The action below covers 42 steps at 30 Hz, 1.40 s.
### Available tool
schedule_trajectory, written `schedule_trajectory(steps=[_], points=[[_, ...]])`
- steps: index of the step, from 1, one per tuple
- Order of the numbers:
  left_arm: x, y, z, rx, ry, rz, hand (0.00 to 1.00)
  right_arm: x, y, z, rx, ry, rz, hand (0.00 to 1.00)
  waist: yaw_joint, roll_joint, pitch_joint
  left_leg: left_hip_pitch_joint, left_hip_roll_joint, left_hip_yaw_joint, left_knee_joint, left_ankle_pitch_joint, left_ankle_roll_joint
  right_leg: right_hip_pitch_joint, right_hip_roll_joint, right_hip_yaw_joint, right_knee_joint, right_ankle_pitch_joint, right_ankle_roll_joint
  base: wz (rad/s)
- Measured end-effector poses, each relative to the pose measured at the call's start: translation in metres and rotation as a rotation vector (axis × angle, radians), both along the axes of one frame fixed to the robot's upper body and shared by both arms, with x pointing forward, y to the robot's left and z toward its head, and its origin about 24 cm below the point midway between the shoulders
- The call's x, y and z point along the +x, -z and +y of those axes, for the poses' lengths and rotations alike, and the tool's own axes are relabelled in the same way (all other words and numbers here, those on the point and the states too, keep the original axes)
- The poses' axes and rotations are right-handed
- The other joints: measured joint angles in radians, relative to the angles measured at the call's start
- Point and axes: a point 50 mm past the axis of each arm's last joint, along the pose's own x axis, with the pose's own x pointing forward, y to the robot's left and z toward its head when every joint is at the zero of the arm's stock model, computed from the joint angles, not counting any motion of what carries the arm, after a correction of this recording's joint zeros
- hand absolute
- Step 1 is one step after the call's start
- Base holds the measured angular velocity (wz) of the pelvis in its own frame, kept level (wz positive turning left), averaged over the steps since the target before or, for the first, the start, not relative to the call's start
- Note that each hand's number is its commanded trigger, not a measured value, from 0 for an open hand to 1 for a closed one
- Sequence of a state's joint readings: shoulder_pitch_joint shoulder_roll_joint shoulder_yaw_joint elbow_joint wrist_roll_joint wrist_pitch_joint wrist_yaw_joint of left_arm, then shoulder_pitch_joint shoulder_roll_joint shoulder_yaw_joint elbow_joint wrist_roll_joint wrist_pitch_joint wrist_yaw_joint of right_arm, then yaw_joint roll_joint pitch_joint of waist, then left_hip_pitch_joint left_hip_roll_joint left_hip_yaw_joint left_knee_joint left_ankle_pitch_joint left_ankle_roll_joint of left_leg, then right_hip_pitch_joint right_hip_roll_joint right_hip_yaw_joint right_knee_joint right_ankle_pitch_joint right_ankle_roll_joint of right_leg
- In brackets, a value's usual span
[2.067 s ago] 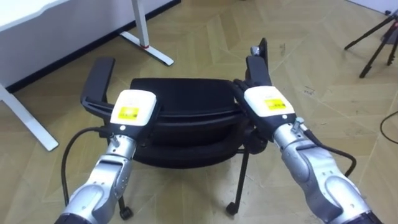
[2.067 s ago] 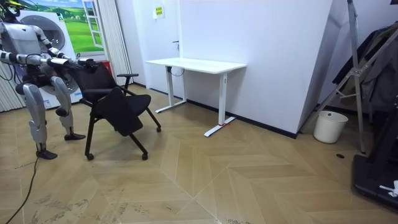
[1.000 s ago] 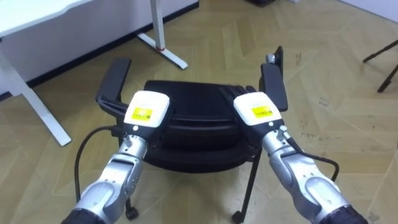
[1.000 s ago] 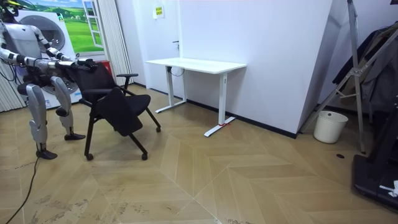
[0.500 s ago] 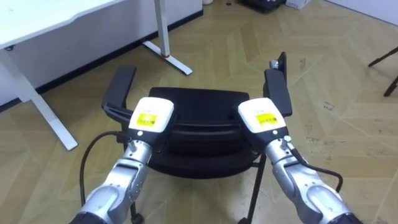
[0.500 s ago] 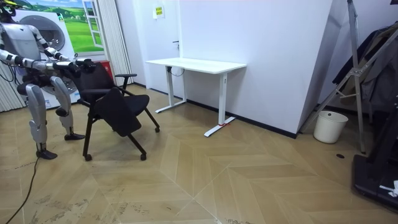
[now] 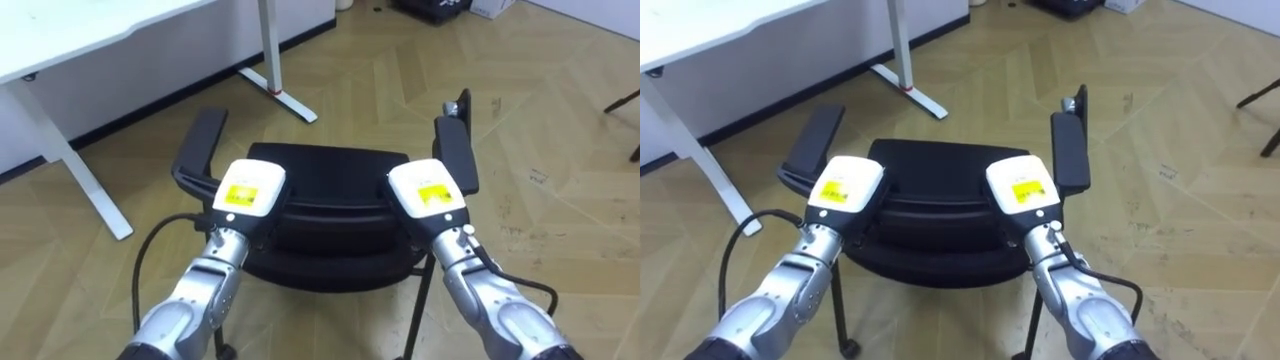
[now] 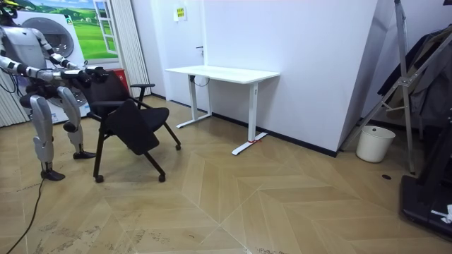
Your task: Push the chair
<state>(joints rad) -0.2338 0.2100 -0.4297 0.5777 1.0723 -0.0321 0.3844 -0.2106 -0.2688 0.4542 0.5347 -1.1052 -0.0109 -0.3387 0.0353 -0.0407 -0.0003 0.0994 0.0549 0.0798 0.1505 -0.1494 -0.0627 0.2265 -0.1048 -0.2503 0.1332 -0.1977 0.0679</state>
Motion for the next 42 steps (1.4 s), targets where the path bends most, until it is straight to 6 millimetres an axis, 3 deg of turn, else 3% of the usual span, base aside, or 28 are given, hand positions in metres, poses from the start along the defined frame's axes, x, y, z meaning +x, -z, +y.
schedule_trajectory(steps=[6, 9, 11, 14, 15, 16, 17, 19, 21, 24, 25, 27, 29, 31, 32, 33, 34, 35, 36, 37, 38, 39, 41, 42], points=[[0.001, 0.004, 0.003, 0.014, 0.005, 0.023, 1.0, 0.001, 0.006, -0.001, 0.0, -0.018, 0.008, 1.0, 0.01, -0.014, 0.0092, 0.001, 0.003, -0.007, 0.031, -0.001, 0.0, 0.015, 0.001, -0.005, 0.002, 0.0, 0.0, 0.0], [0.007, 0.001, 0.003, 0.026, 0.015, 0.021, 1.0, 0.004, 0.004, -0.001, 0.002, -0.012, -0.001, 1.0, 0.026, -0.025, 0.0131, -0.069, 0.01, -0.015, 0.126, -0.002, -0.002, -0.001, 0.006, -0.005, 0.003, -0.005, -0.009, 0.05], [0.01, -0.001, 0.005, 0.035, 0.022, 0.016, 1.0, 0.004, 0.004, 0.0, 0.008, -0.015, 0.0, 1.0, 0.038, -0.03, 0.0193, -0.118, 0.028, -0.029, 0.212, -0.008, -0.007, -0.001, 0.022, -0.006, 0.007, -0.017, -0.029, 0.06], [0.01, 0.001, 0.007, 0.039, 0.022, 0.025, 1.0, 0.002, 0.006, 0.002, 0.014, -0.014, 0.011, 1.0, 0.041, -0.03, 0.0201, -0.181, 0.051, -0.047, 0.324, -0.008, -0.007, 0.001, 0.044, -0.029, 0.032, -0.038, -0.055, 0.22], [0.009, 0.002, 0.007, 0.039, 0.022, 0.026, 1.0, 0.002, 0.007, 0.002, 0.015, -0.013, 0.017, 1.0, 0.041, -0.029, 0.0219, -0.216, 0.067, -0.052, 0.393, -0.007, -0.007, -0.007, 0.055, -0.039, 0.067, -0.06, -0.067, 0.38], [0.009, 0.003, 0.007, 0.04, 0.024, 0.03, 1.0, 0.001, 0.009, 0.001, 0.015, -0.012, 0.026, 1.0, 0.043, -0.019, 0.0286, -0.249, 0.084, -0.052, 0.453, -0.006, -0.005, -0.019, 0.061, -0.055, 0.102, -0.091, -0.078, 0.49], [0.008, 0.004, 0.007, 0.039, 0.026, 0.036, 1.0, -0.001, 0.01, 0.001, 0.02, -0.008, 0.034, 1.0, 0.044, -0.027, 0.0311, -0.273, 0.098, -0.049, 0.498, -0.003, -0.002, -0.023, 0.062, -0.069, 0.139, -0.12, -0.087, 0.44], [0.006, 0.005, 0.007, 0.036, 0.027, 0.036, 1.0, -0.003, 0.012, 0.001, 0.02, -0.013, 0.038, 1.0, 0.039, -0.028, 0.0302, -0.304, 0.11, -0.048, 0.536, 0.004, 0.003, -0.029, 0.066, -0.096, 0.182, -0.151, -0.1, 0.51], [0.005, 0.005, 0.006, 0.024, 0.03, 0.029, 1.0, -0.003, 0.009, -0.002, 0.015, -0.018, 0.025, 1.0, 0.04, -0.026, 0.0275, -0.335, 0.101, -0.032, 0.52, 0.004, 0.007, -0.041, 0.063, -0.119, 0.199, -0.16, -0.108, 0.4], [0.0, 0.005, 0.006, 0.006, 0.025, 0.005, 1.0, -0.005, 0.008, -0.004, 0.006, -0.033, 0.017, 1.0, 0.067, -0.023, 0.0195, -0.37, 0.048, 0.058, 0.332, 0.026, 0.021, -0.049, 0.051, -0.139, 0.194, -0.159, -0.115, -0.14], [-0.004, 0.005, 0.004, -0.003, 0.025, 0.006, 1.0, -0.008, 0.011, -0.005, 0.005, -0.035, 0.02, 1.0, 0.078, -0.015, 0.0128, -0.368, 0.03, 0.098, 0.263, 0.045, 0.046, -0.039, 0.053, -0.149, 0.193, -0.167, -0.111, -0.08], [-0.01, 0.008, 0.007, -0.002, 0.02, 0.012, 1.0, -0.012, 0.014, -0.004, 0.008, -0.043, 0.029, 1.0, 0.09, -0.02, 0.0078, -0.362, 0.01, 0.108, 0.225, 0.083, 0.081, -0.018, 0.049, -0.148, 0.195, -0.184, -0.103, -0.04], [-0.012, 0.007, 0.008, 0.0, 0.022, 0.01, 1.0, -0.014, 0.015, -0.003, 0.014, -0.045, 0.031, 1.0, 0.093, -0.034, 0.0057, -0.344, 0.0, 0.141, 0.215, 0.097, 0.09, 0.0, 0.027, -0.159, 0.197, -0.2, -0.088, 0.1], [-0.012, 0.007, 0.009, -0.007, 0.014, 0.014, 1.0, -0.013, 0.012, -0.002, 0.005, -0.054, 0.02, 1.0, 0.111, -0.057, 0.0011, -0.312, -0.037, 0.194, 0.211, 0.087, 0.106, -0.001, -0.036, -0.173, 0.257, -0.224, -0.059, -0.05], [-0.012, 0.007, 0.01, -0.016, 0.008, 0.018, 1.0, -0.01, 0.011, -0.001, -0.002, -0.059, 0.013, 1.0, 0.119, -0.051, 0.0013, -0.31, -0.05, 0.194, 0.231, 0.072, 0.127, -0.026, -0.077, -0.207, 0.371, -0.236, -0.042, -0.18], [-0.012, 0.007, 0.01, -0.019, 0.005, 0.017, 1.0, -0.009, 0.011, 0.0, -0.007, -0.061, 0.013, 1.0, 0.123, -0.044, 0.0038, -0.311, -0.055, 0.19, 0.243, 0.064, 0.139, -0.048, -0.097, -0.222, 0.46, -0.234, -0.041, -0.16], [-0.011, 0.007, 0.011, -0.019, 0.001, 0.019, 1.0, -0.007, 0.01, 0.001, -0.008, -0.063, 0.016, 1.0, 0.13, -0.038, 0.0082, -0.304, -0.069, 0.17, 0.265, 0.055, 0.152, -0.109, -0.146, -0.215, 0.627, -0.191, -0.041, 0.11], [-0.011, 0.007, 0.011, -0.016, 0.003, 0.021, 1.0, -0.008, 0.014, 0.002, -0.005, -0.058, 0.032, 1.0, 0.126, -0.031, 0.0135, -0.291, -0.077, 0.145, 0.278, 0.045, 0.163, -0.146, -0.17, -0.196, 0.744, -0.113, -0.052, 0.31], [-0.01, 0.007, 0.012, -0.013, 0.005, 0.023, 1.0, -0.009, 0.015, 0.002, 0.0, -0.057, 0.038, 1.0, 0.121, -0.031, 0.0159, -0.28, -0.083, 0.124, 0.278, 0.038, 0.166, -0.162, -0.174, -0.188, 0.779, -0.064, -0.057, 0.68], [-0.009, 0.006, 0.013, 0.005, 0.011, 0.026, 1.0, -0.01, 0.017, 0.004, 0.014, -0.053, 0.051, 1.0, 0.105, -0.016, 0.0104, -0.261, -0.085, 0.08, 0.274, 0.026, 0.169, -0.181, -0.175, -0.184, 0.832, 0.035, -0.069, 0.64], [-0.008, 0.005, 0.017, 0.02, 0.014, 0.023, 1.0, -0.009, 0.018, 0.008, 0.027, -0.052, 0.057, 1.0, 0.105, -0.018, 0.0134, -0.248, -0.098, 0.023, 0.256, 0.018, 0.176, -0.211, -0.162, -0.152, 0.868, 0.09, -0.074, 0.51], [-0.007, 0.005, 0.019, 0.027, 0.014, 0.017, 1.0, -0.009, 0.019, 0.01, 0.031, -0.051, 0.06, 1.0, 0.109, -0.015, 0.0151, -0.243, -0.104, -0.002, 0.245, 0.018, 0.177, -0.232, -0.153, -0.137, 0.875, 0.076, -0.068, 0.16], [-0.002, -0.001, 0.028, 0.038, 0.002, -0.01, 1.0, 0.0, 0.013, 0.02, 0.037, -0.071, 0.036, 1.0, 0.116, 0.013, 0.0267, -0.233, -0.105, -0.079, 0.216, 0.018, 0.178, -0.338, -0.072, -0.092, 0.812, -0.018, -0.062, 0.02], [-0.002, -0.002, 0.03, 0.04, -0.001, -0.016, 1.0, 0.001, 0.013, 0.022, 0.035, -0.077, 0.036, 1.0, 0.114, 0.018, 0.0277, -0.227, -0.107, -0.098, 0.207, 0.018, 0.178, -0.362, -0.052, -0.085, 0.773, -0.027, -0.061, 0.19]])
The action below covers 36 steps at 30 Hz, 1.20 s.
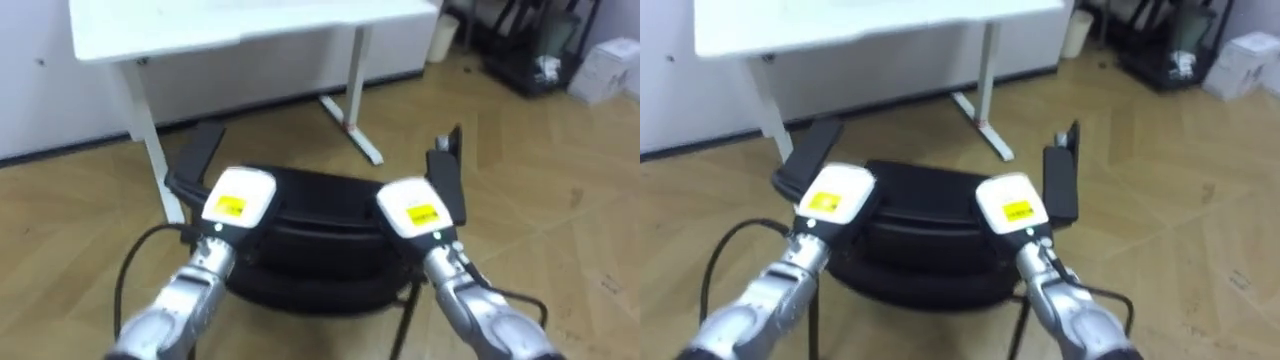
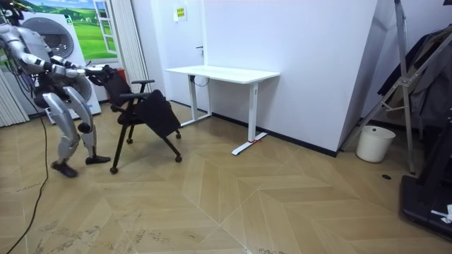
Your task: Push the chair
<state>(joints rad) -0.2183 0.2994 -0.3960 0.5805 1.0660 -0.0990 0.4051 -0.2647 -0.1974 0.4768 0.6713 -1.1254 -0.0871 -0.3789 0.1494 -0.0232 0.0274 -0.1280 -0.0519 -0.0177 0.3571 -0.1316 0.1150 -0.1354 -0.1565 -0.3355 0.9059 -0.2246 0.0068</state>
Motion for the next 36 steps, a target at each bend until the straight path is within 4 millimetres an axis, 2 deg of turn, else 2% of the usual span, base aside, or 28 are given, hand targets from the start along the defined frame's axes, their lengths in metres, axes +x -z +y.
schedule_trajectory(steps=[2, 4, 5, 7, 8, 9, 10, 11, 12, 14, 15, 16, 17, 18, 19, 20, 22, 24, 26, 27, 28, 29, 30, 31, 32, 33, 34, 36], points=[[0.0, 0.0, 0.003, 0.003, -0.004, -0.006, 1.0, 0.002, -0.001, 0.004, 0.003, -0.012, -0.005, 1.0, 0.002, -0.005, -0.0053, 0.021, -0.019, -0.052, -0.025, 0.0, 0.0, -0.087, 0.039, 0.015, -0.202, -0.005, 0.001, 0.45], [0.0, 0.001, 0.003, 0.002, -0.003, -0.001, 1.0, 0.001, 0.0, 0.004, 0.003, -0.015, 0.003, 1.0, -0.01, -0.021, -0.0034, 0.044, -0.052, -0.086, -0.025, -0.008, 0.007, -0.109, 0.037, 0.038, -0.388, 0.019, -0.001, 0.78], [-0.001, 0.003, 0.001, -0.004, -0.004, 0.01, 1.0, 0.0, 0.001, 0.003, 0.001, -0.019, 0.01, 1.0, -0.024, -0.026, -0.0075, 0.059, -0.067, -0.097, -0.011, -0.031, 0.009, -0.106, 0.032, 0.064, -0.499, 0.042, 0.005, 0.87], [-0.003, 0.006, 0.0, -0.015, -0.01, 0.023, 1.0, 0.0, 0.002, 0.001, -0.006, -0.021, 0.013, 1.0, -0.036, -0.034, -0.0105, 0.087, -0.075, -0.1, -0.001, -0.061, 0.003, -0.098, 0.019, 0.093, -0.578, 0.058, 0.018, 0.7], [-0.005, 0.009, 0.0, -0.015, -0.028, 0.029, 1.0, 0.0, 0.001, -0.001, -0.01, -0.033, 0.017, 1.0, -0.033, -0.025, -0.0188, 0.103, -0.065, -0.119, -0.002, -0.082, -0.007, -0.088, 0.032, 0.104, -0.581, 0.063, 0.021, 0.46], [-0.005, 0.008, 0.001, -0.019, -0.028, 0.023, 1.0, 0.002, -0.001, 0.001, -0.007, -0.039, 0.009, 1.0, -0.029, -0.025, -0.0196, 0.106, -0.063, -0.123, -0.003, -0.089, -0.012, -0.088, 0.039, 0.114, -0.581, 0.078, 0.017, 0.31], [-0.005, 0.007, 0.003, -0.029, -0.037, 0.019, 1.0, 0.005, -0.004, 0.003, -0.014, -0.048, 0.006, 1.0, -0.027, -0.03, -0.02, 0.12, -0.062, -0.127, 0.003, -0.105, -0.02, -0.086, 0.04, 0.12, -0.58, 0.121, -0.007, 0.3], [-0.005, 0.008, 0.003, -0.035, -0.047, 0.021, 1.0, 0.007, -0.005, 0.004, -0.019, -0.052, 0.012, 1.0, -0.021, -0.024, -0.0201, 0.136, -0.047, -0.123, 0.013, -0.132, -0.033, -0.069, 0.043, 0.109, -0.567, 0.141, -0.026, 0.32], [-0.006, 0.008, 0.004, -0.037, -0.051, 0.023, 1.0, 0.008, -0.006, 0.004, -0.023, -0.055, 0.017, 1.0, -0.018, -0.022, -0.0197, 0.147, -0.031, -0.113, 0.019, -0.149, -0.043, -0.061, 0.05, 0.106, -0.555, 0.138, -0.03, 0.28], [-0.008, 0.009, 0.008, -0.032, -0.058, 0.025, 1.0, 0.008, -0.006, 0.006, -0.028, -0.066, 0.037, 1.0, -0.005, -0.019, -0.0202, 0.179, 0.074, 0.003, 0.085, -0.201, -0.117, -0.032, 0.101, 0.114, -0.489, 0.088, -0.064, 0.43], [-0.007, 0.008, 0.007, -0.034, -0.058, 0.022, 1.0, 0.009, -0.007, 0.005, -0.028, -0.065, 0.035, 1.0, -0.006, -0.009, -0.0196, 0.168, 0.096, 0.022, 0.138, -0.222, -0.131, -0.025, 0.128, 0.128, -0.474, 0.072, -0.07, 0.51], [-0.006, 0.008, 0.007, -0.035, -0.061, 0.022, 1.0, 0.011, -0.008, 0.006, -0.031, -0.066, 0.042, 1.0, -0.002, -0.006, -0.0178, 0.114, 0.131, 0.061, 0.307, -0.221, -0.138, -0.014, 0.177, 0.185, -0.445, 0.043, -0.09, 0.26], [-0.007, 0.009, 0.008, -0.033, -0.062, 0.027, 1.0, 0.011, -0.007, 0.006, -0.038, -0.069, 0.053, 1.0, 0.018, -0.005, -0.0179, 0.054, 0.161, 0.073, 0.472, -0.165, -0.142, 0.003, 0.204, 0.216, -0.42, 0.015, -0.105, 0.04], [-0.009, 0.01, 0.008, -0.034, -0.066, 0.03, 1.0, 0.011, -0.007, 0.007, -0.04, -0.072, 0.055, 1.0, 0.03, -0.003, -0.0172, 0.026, 0.169, 0.068, 0.548, -0.122, -0.142, 0.017, 0.213, 0.222, -0.415, 0.002, -0.111, -0.18], [-0.012, 0.012, 0.008, -0.039, -0.07, 0.037, 1.0, 0.009, -0.005, 0.007, -0.04, -0.076, 0.062, 1.0, 0.041, 0.004, -0.0158, -0.026, 0.178, 0.045, 0.671, -0.017, -0.138, 0.051, 0.226, 0.227, -0.413, -0.017, -0.118, -0.1], [-0.015, 0.015, 0.008, -0.042, -0.073, 0.045, 1.0, 0.006, -0.003, 0.006, -0.035, -0.075, 0.07, 1.0, 0.043, 0.005, -0.0157, -0.062, 0.177, 0.029, 0.742, 0.063, -0.139, 0.087, 0.233, 0.226, -0.414, -0.034, -0.133, 0.0], [-0.017, 0.016, 0.008, -0.044, -0.073, 0.049, 1.0, 0.004, -0.001, 0.006, -0.027, -0.073, 0.071, 1.0, 0.046, -0.003, -0.0142, -0.097, 0.175, 0.036, 0.771, 0.057, -0.131, 0.124, 0.231, 0.226, -0.414, -0.062, -0.146, 0.05], [-0.017, 0.017, 0.004, -0.055, -0.071, 0.048, 1.0, 0.004, -0.001, 0.005, -0.027, -0.072, 0.064, 1.0, 0.044, -0.011, -0.0132, -0.136, 0.152, 0.047, 0.713, 0.031, -0.104, 0.15, 0.228, 0.23, -0.423, -0.079, -0.149, 0.0], [-0.016, 0.013, 0.002, -0.054, -0.066, 0.024, 1.0, 0.005, -0.004, 0.0, -0.027, -0.071, 0.035, 1.0, 0.046, -0.024, -0.0136, -0.178, 0.106, 0.064, 0.517, -0.011, -0.113, 0.162, 0.226, 0.253, -0.433, -0.098, -0.147, -0.11], [-0.016, 0.012, 0.002, -0.055, -0.064, 0.016, 1.0, 0.005, -0.005, -0.001, -0.026, -0.07, 0.027, 1.0, 0.044, -0.027, -0.0131, -0.184, 0.097, 0.073, 0.453, -0.012, -0.112, 0.168, 0.226, 0.256, -0.442, -0.101, -0.147, -0.17], [-0.015, 0.01, 0.001, -0.055, -0.06, 0.002, 1.0, 0.005, -0.006, -0.003, -0.023, -0.071, 0.015, 1.0, 0.042, -0.035, -0.0144, -0.192, 0.083, 0.092, 0.309, -0.011, -0.114, 0.172, 0.224, 0.264, -0.457, -0.108, -0.144, -0.19], [-0.015, 0.008, -0.002, -0.059, -0.053, -0.012, 1.0, 0.004, -0.008, -0.004, -0.019, -0.075, -0.003, 1.0, 0.044, -0.038, -0.0152, -0.188, 0.068, 0.104, 0.15, 0.003, -0.125, 0.185, 0.224, 0.279, -0.475, -0.115, -0.141, -0.25], [-0.015, 0.006, -0.002, -0.062, -0.05, -0.021, 1.0, 0.004, -0.009, -0.005, -0.015, -0.076, -0.012, 1.0, 0.045, -0.038, -0.0144, -0.183, 0.062, 0.112, 0.077, 0.011, -0.131, 0.192, 0.225, 0.288, -0.482, -0.117, -0.139, -0.41], [-0.017, 0.005, -0.001, -0.061, -0.049, -0.025, 1.0, 0.002, -0.01, -0.004, -0.009, -0.079, -0.025, 1.0, 0.048, -0.039, -0.0154, -0.167, 0.051, 0.115, -0.044, 0.044, -0.124, 0.208, 0.224, 0.306, -0.493, -0.126, -0.134, -0.53], [-0.018, 0.002, 0.001, -0.058, -0.046, -0.039, 1.0, 0.002, -0.012, -0.003, -0.006, -0.084, -0.033, 1.0, 0.048, -0.05, -0.0156, -0.145, 0.038, 0.115, -0.091, 0.109, -0.106, 0.224, 0.208, 0.312, -0.497, -0.142, -0.131, -0.48], [-0.017, 0.0, 0.001, -0.058, -0.043, -0.045, 1.0, 0.002, -0.012, -0.003, -0.006, -0.084, -0.038, 1.0, 0.044, -0.056, -0.016, -0.131, 0.03, 0.118, -0.106, 0.134, -0.092, 0.233, 0.204, 0.32, -0.503, -0.148, -0.124, -0.32], [-0.015, -0.004, 0.001, -0.056, -0.041, -0.059, 1.0, 0.002, -0.015, -0.003, -0.006, -0.079, -0.056, 1.0, 0.039, -0.062, -0.0174, -0.112, 0.016, 0.138, -0.127, 0.156, -0.066, 0.243, 0.188, 0.334, -0.513, -0.158, -0.11, -0.26], [-0.013, -0.008, 0.002, -0.054, -0.041, -0.067, 1.0, 0.003, -0.019, -0.002, -0.003, -0.074, -0.074, 1.0, 0.026, -0.076, -0.0122, -0.087, -0.001, 0.169, -0.129, 0.167, -0.042, 0.271, 0.159, 0.342, -0.537, -0.169, -0.093, -0.3]])
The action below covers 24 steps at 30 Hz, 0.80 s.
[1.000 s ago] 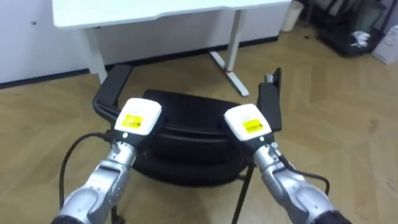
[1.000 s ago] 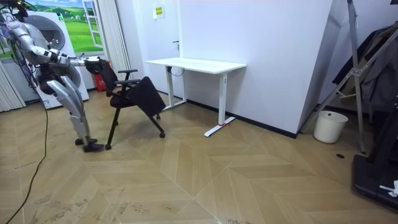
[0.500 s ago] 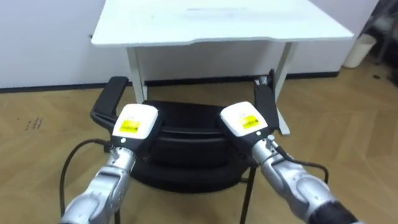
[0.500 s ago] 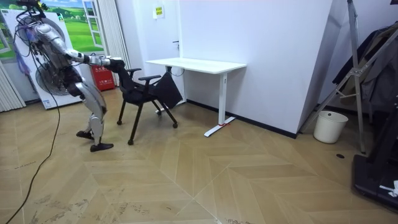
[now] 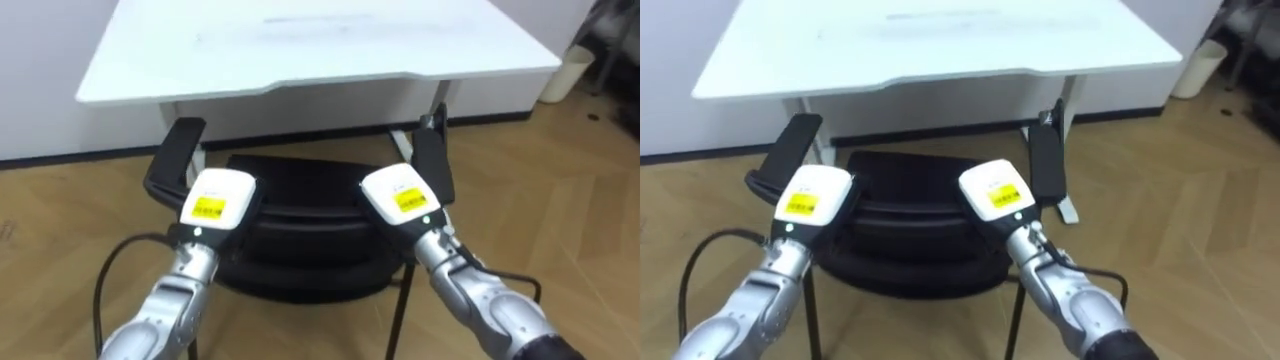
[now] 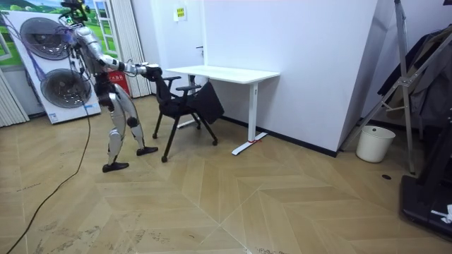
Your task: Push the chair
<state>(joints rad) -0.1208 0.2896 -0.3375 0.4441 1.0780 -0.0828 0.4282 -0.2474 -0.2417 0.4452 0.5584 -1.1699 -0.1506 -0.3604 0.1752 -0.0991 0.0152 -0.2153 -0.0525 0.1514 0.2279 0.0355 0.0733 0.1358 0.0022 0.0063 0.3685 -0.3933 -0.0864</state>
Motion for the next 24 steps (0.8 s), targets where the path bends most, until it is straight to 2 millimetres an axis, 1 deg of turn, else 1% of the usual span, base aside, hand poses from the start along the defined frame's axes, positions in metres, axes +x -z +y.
schedule_trajectory(steps=[1, 2, 3, 4, 5, 6, 7, 8, 9, 10, 11, 12, 13, 14, 15, 16, 17, 18, 19, 20, 21, 22, 23, 24], points=[[0.002, -0.002, -0.001, -0.001, 0.002, -0.004, 1.0, 0.001, -0.001, 0.0, 0.0, 0.003, -0.006, 1.0, -0.007, -0.012, -0.0026, 0.01, -0.015, 0.018, 0.009, 0.0, 0.016, 0.014, -0.021, 0.001, -0.002, -0.011, 0.019, -0.31], [0.005, -0.003, -0.001, 0.005, 0.004, -0.002, 1.0, 0.002, -0.002, -0.001, -0.004, 0.012, -0.006, 1.0, -0.004, -0.022, 0.0011, 0.025, -0.024, 0.043, 0.027, -0.029, 0.027, 0.015, -0.049, -0.024, 0.035, -0.023, 0.041, -0.34], [0.006, -0.004, -0.001, 0.007, 0.006, 0.002, 1.0, 0.002, -0.002, -0.001, -0.006, 0.015, -0.004, 1.0, -0.003, -0.022, 0.0018, 0.028, -0.028, 0.048, 0.045, -0.047, 0.03, 0.011, -0.064, -0.051, 0.066, -0.027, 0.054, -0.41], [0.007, -0.004, -0.003, 0.004, 0.007, 0.012, 1.0, 0.003, -0.003, -0.002, -0.007, 0.022, -0.002, 1.0, -0.002, -0.016, 0.005, 0.035, -0.027, 0.066, 0.085, -0.085, 0.039, -0.007, -0.093, -0.103, 0.149, -0.026, 0.078, -0.34], [0.007, -0.003, -0.004, 0.001, 0.009, 0.018, 1.0, 0.002, -0.002, -0.004, -0.008, 0.024, 0.004, 1.0, -0.006, -0.009, 0.0089, 0.048, -0.026, 0.073, 0.112, -0.122, 0.045, -0.033, -0.121, -0.145, 0.252, -0.008, 0.11, -0.29], [0.008, -0.002, -0.004, 0.002, 0.012, 0.023, 1.0, 0.002, -0.001, -0.005, -0.007, 0.025, 0.009, 1.0, -0.009, -0.007, 0.0096, 0.058, -0.026, 0.075, 0.123, -0.14, 0.048, -0.045, -0.136, -0.162, 0.302, 0.007, 0.126, -0.2], [0.009, -0.001, -0.006, 0.007, 0.02, 0.035, 1.0, 0.001, 0.002, -0.006, -0.006, 0.033, 0.021, 1.0, -0.013, 0.0, 0.0097, 0.077, -0.022, 0.077, 0.142, -0.174, 0.052, -0.066, -0.156, -0.187, 0.388, 0.052, 0.136, -0.15], [0.011, 0.001, -0.007, 0.012, 0.026, 0.044, 1.0, 0.0, 0.004, -0.007, -0.008, 0.038, 0.032, 1.0, -0.017, 0.012, 0.0097, 0.095, -0.014, 0.077, 0.153, -0.201, 0.056, -0.086, -0.167, -0.204, 0.454, 0.109, 0.139, -0.16], [0.011, 0.002, -0.007, 0.012, 0.028, 0.049, 1.0, -0.001, 0.006, -0.008, -0.008, 0.04, 0.036, 1.0, -0.02, 0.018, 0.0083, 0.106, -0.011, 0.075, 0.151, -0.209, 0.057, -0.095, -0.171, -0.208, 0.481, 0.13, 0.139, -0.16], [0.011, 0.002, -0.008, 0.015, 0.035, 0.051, 1.0, -0.003, 0.007, -0.009, -0.003, 0.046, 0.041, 1.0, -0.024, 0.023, 0.003, 0.119, -0.008, 0.075, 0.141, -0.225, 0.068, -0.132, -0.18, -0.206, 0.537, 0.135, 0.143, -0.11], [0.012, 0.001, -0.008, 0.016, 0.037, 0.049, 1.0, -0.004, 0.007, -0.008, -0.001, 0.052, 0.035, 1.0, -0.028, 0.022, 0.002, 0.136, -0.006, 0.076, 0.126, -0.231, 0.069, -0.19, -0.19, -0.197, 0.591, 0.122, 0.139, -0.08], [0.013, 0.001, -0.008, 0.017, 0.039, 0.049, 1.0, -0.004, 0.007, -0.008, 0.001, 0.054, 0.036, 1.0, -0.03, 0.024, 0.0027, 0.145, -0.005, 0.076, 0.121, -0.232, 0.067, -0.219, -0.194, -0.197, 0.602, 0.114, 0.135, -0.04], [0.014, 0.001, -0.008, 0.019, 0.044, 0.052, 1.0, -0.004, 0.008, -0.007, 0.002, 0.058, 0.039, 1.0, -0.036, 0.034, 0.0073, 0.164, 0.006, 0.076, 0.114, -0.237, 0.059, -0.271, -0.194, -0.198, 0.596, 0.102, 0.127, -0.04], [0.014, 0.001, -0.007, 0.021, 0.049, 0.055, 1.0, -0.006, 0.01, -0.006, 0.006, 0.06, 0.043, 1.0, -0.037, 0.04, 0.0103, 0.179, 0.013, 0.075, 0.109, -0.247, 0.055, -0.32, -0.191, -0.2, 0.556, 0.1, 0.128, 0.0], [0.014, 0.001, -0.007, 0.021, 0.053, 0.055, 1.0, -0.007, 0.01, -0.006, 0.009, 0.062, 0.042, 1.0, -0.039, 0.04, 0.0109, 0.185, 0.018, 0.075, 0.111, -0.254, 0.053, -0.337, -0.189, -0.198, 0.521, 0.1, 0.128, 0.05], [0.013, 0.002, -0.007, 0.022, 0.058, 0.059, 1.0, -0.01, 0.012, -0.005, 0.012, 0.066, 0.045, 1.0, -0.046, 0.042, 0.0105, 0.195, 0.024, 0.058, 0.109, -0.268, 0.051, -0.363, -0.173, -0.199, 0.421, 0.104, 0.124, 0.19], [0.013, 0.002, -0.007, 0.024, 0.059, 0.061, 1.0, -0.01, 0.013, -0.005, 0.013, 0.066, 0.047, 1.0, -0.055, 0.042, 0.0109, 0.204, 0.026, 0.044, 0.109, -0.273, 0.047, -0.37, -0.164, -0.199, 0.368, 0.108, 0.123, 0.42], [0.013, 0.002, -0.007, 0.025, 0.061, 0.065, 1.0, -0.012, 0.014, -0.005, 0.014, 0.067, 0.05, 1.0, -0.073, 0.042, 0.0109, 0.212, 0.027, 0.021, 0.107, -0.281, 0.043, -0.381, -0.146, -0.185, 0.253, 0.134, 0.121, 0.62], [0.012, 0.003, -0.008, 0.027, 0.067, 0.066, 1.0, -0.014, 0.014, -0.006, 0.017, 0.068, 0.047, 1.0, -0.094, 0.041, 0.0092, 0.218, 0.026, -0.003, 0.109, -0.293, 0.032, -0.378, -0.125, -0.153, 0.126, 0.182, 0.118, 0.74], [0.011, 0.004, -0.01, 0.02, 0.069, 0.066, 1.0, -0.016, 0.013, -0.008, 0.012, 0.071, 0.037, 1.0, -0.105, 0.037, 0.0056, 0.228, 0.023, -0.026, 0.109, -0.301, 0.022, -0.376, -0.113, -0.136, 0.038, 0.228, 0.11, 0.58], [0.011, 0.004, -0.011, 0.016, 0.067, 0.066, 1.0, -0.015, 0.013, -0.009, 0.007, 0.074, 0.038, 1.0, -0.107, 0.031, -0.0051, 0.229, 0.022, -0.037, 0.109, -0.304, 0.014, -0.364, -0.103, -0.124, -0.002, 0.252, 0.109, 0.54], [0.007, 0.007, -0.013, 0.026, 0.078, 0.064, 1.0, -0.018, 0.015, -0.015, -0.006, 0.077, 0.048, 1.0, -0.116, 0.033, -0.0094, 0.238, 0.027, -0.067, 0.108, -0.308, -0.001, -0.327, -0.077, -0.1, -0.053, 0.317, 0.104, 0.58], [0.003, 0.009, -0.019, 0.013, 0.088, 0.048, 1.0, -0.021, 0.014, -0.02, -0.005, 0.077, 0.036, 1.0, -0.117, 0.03, -0.0128, 0.254, 0.034, -0.092, 0.103, -0.311, -0.016, -0.298, -0.061, -0.096, -0.07, 0.348, 0.096, 0.62], [0.001, 0.011, -0.021, 0.007, 0.089, 0.049, 1.0, -0.023, 0.015, -0.021, -0.006, 0.077, 0.039, 1.0, -0.118, 0.034, -0.0128, 0.264, 0.039, -0.103, 0.099, -0.313, -0.023, -0.284, -0.055, -0.102, -0.071, 0.356, 0.093, 0.52]])
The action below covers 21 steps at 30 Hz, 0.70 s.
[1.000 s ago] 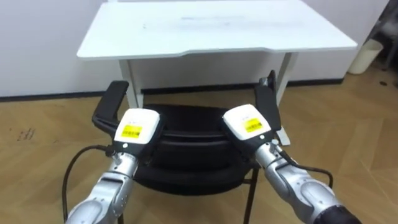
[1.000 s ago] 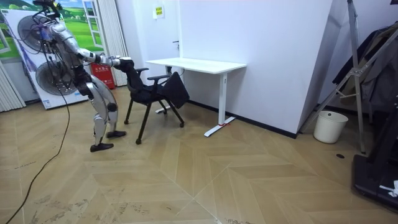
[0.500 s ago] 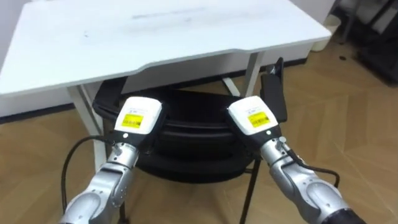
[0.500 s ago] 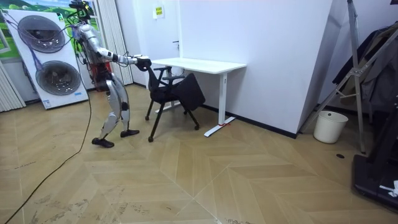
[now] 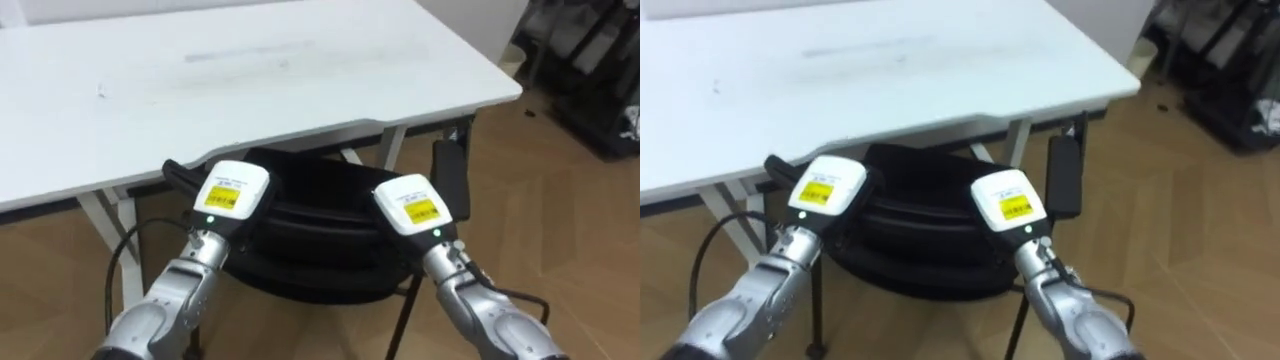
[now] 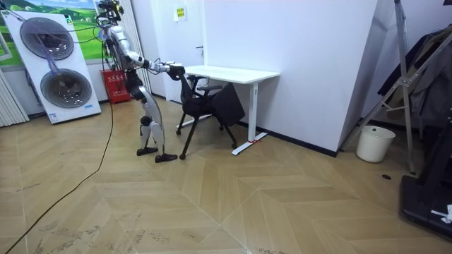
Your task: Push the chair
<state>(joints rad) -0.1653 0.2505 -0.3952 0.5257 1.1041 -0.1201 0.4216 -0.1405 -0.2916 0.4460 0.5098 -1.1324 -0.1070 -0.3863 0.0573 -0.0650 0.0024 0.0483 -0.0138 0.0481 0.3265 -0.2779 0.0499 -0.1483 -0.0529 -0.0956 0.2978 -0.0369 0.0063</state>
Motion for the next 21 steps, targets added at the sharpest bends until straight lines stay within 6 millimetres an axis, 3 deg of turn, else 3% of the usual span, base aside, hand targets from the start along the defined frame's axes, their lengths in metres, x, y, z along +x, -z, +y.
schedule_trajectory(steps=[3, 5, 7, 9, 10, 11, 14, 16, 18, 19, 20, 21], points=[[0.0, 0.001, -0.005, -0.012, -0.005, 0.007, 1.0, 0.001, -0.002, -0.006, -0.023, -0.002, 0.012, 1.0, -0.001, 0.003, 0.0023, 0.017, 0.032, -0.041, -0.019, 0.001, -0.04, 0.028, 0.024, -0.059, 0.003, -0.03, -0.031, 0.44], [0.006, -0.004, -0.002, -0.001, -0.008, 0.0, 1.0, 0.009, -0.008, -0.003, -0.036, -0.012, 0.022, 1.0, 0.005, -0.014, 0.0113, 0.008, 0.058, -0.065, -0.004, -0.006, -0.074, 0.017, 0.028, -0.11, 0.045, -0.077, -0.07, 0.37], [0.01, -0.006, 0.002, 0.006, -0.018, 0.002, 1.0, 0.015, -0.012, 0.002, -0.04, -0.021, 0.031, 1.0, 0.011, -0.025, 0.0116, -0.023, 0.08, -0.088, 0.047, -0.025, -0.098, -0.002, 0.027, -0.16, 0.09, -0.11, -0.097, 0.34], [0.018, -0.012, 0.001, 0.016, -0.01, -0.001, 1.0, 0.019, -0.015, 0.002, -0.041, -0.014, 0.031, 1.0, 0.008, -0.031, 0.0136, -0.08, 0.109, -0.077, 0.141, -0.031, -0.109, -0.006, 0.02, -0.221, 0.115, -0.135, -0.119, 0.66], [0.022, -0.014, -0.002, 0.018, -0.003, -0.002, 1.0, 0.021, -0.016, 0.001, -0.041, -0.007, 0.035, 1.0, 0.001, -0.039, 0.0136, -0.116, 0.13, -0.059, 0.191, -0.028, -0.112, 0.001, 0.016, -0.276, 0.116, -0.147, -0.131, 0.88], [0.024, -0.015, -0.002, 0.033, 0.004, -0.008, 1.0, 0.021, -0.015, 0.001, -0.043, -0.003, 0.039, 1.0, 0.001, -0.045, 0.0148, -0.129, 0.155, -0.01, 0.213, -0.028, -0.112, 0.018, 0.008, -0.348, 0.112, -0.161, -0.14, 0.82], [0.026, -0.016, -0.006, 0.046, 0.024, -0.008, 1.0, 0.018, -0.012, -0.001, -0.037, 0.001, 0.055, 1.0, -0.031, -0.065, 0.0148, -0.141, 0.202, 0.062, 0.192, -0.002, -0.13, 0.073, 0.001, -0.48, 0.081, -0.18, -0.129, 1.0], [0.024, -0.015, -0.006, 0.045, 0.022, -0.004, 1.0, 0.017, -0.011, -0.002, -0.039, 0.002, 0.056, 1.0, -0.034, -0.069, 0.0118, -0.14, 0.197, 0.063, 0.15, 0.02, -0.122, 0.076, -0.001, -0.499, 0.074, -0.194, -0.095, 0.71], [0.022, -0.014, -0.006, 0.034, 0.01, -0.012, 1.0, 0.017, -0.012, 0.001, -0.048, -0.006, 0.047, 1.0, -0.023, -0.062, 0.0086, -0.141, 0.197, 0.057, 0.084, 0.054, -0.109, 0.073, 0.006, -0.49, 0.069, -0.198, 0.001, 0.2], [0.02, -0.013, -0.002, 0.021, -0.01, -0.008, 1.0, 0.02, -0.015, 0.003, -0.061, -0.021, 0.034, 1.0, -0.019, -0.053, 0.0124, -0.15, 0.195, 0.045, 0.095, 0.066, -0.139, 0.027, -0.005, -0.34, 0.232, -0.226, -0.011, 0.38], [0.023, -0.016, 0.0, 0.014, -0.013, -0.012, 1.0, 0.021, -0.019, 0.003, -0.06, -0.02, 0.019, 1.0, -0.028, -0.09, 0.0138, -0.186, 0.143, 0.038, 0.178, 0.051, -0.156, -0.022, -0.012, -0.164, 0.345, -0.341, -0.013, 0.51], [0.024, -0.016, -0.004, 0.002, -0.019, -0.009, 1.0, 0.021, -0.019, 0.002, -0.066, -0.019, 0.021, 1.0, -0.027, -0.095, 0.014, -0.195, 0.128, 0.046, 0.207, 0.043, -0.156, -0.032, -0.023, -0.169, 0.36, -0.348, -0.064, 0.47]])
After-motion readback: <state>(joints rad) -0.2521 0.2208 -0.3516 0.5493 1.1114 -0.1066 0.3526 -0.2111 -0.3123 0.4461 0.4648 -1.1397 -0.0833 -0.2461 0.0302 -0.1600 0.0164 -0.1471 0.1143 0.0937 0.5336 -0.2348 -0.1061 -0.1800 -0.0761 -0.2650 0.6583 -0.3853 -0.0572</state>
